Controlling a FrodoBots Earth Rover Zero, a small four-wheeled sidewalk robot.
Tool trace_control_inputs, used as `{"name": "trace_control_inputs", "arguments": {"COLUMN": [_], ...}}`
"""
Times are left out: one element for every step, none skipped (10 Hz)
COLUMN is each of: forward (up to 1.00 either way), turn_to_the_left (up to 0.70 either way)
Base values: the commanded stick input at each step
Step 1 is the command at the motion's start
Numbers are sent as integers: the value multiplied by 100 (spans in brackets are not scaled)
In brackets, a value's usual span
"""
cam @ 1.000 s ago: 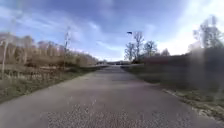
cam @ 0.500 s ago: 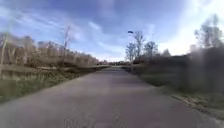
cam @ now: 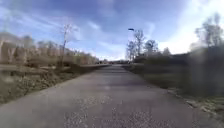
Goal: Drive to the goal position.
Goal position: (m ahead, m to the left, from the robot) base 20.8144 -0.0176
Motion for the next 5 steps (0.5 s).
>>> {"name": "trace_control_inputs", "arguments": {"forward": [100, 100, 100, 100, 100], "turn_to_the_left": [35, 30, 7, 0, 0]}}
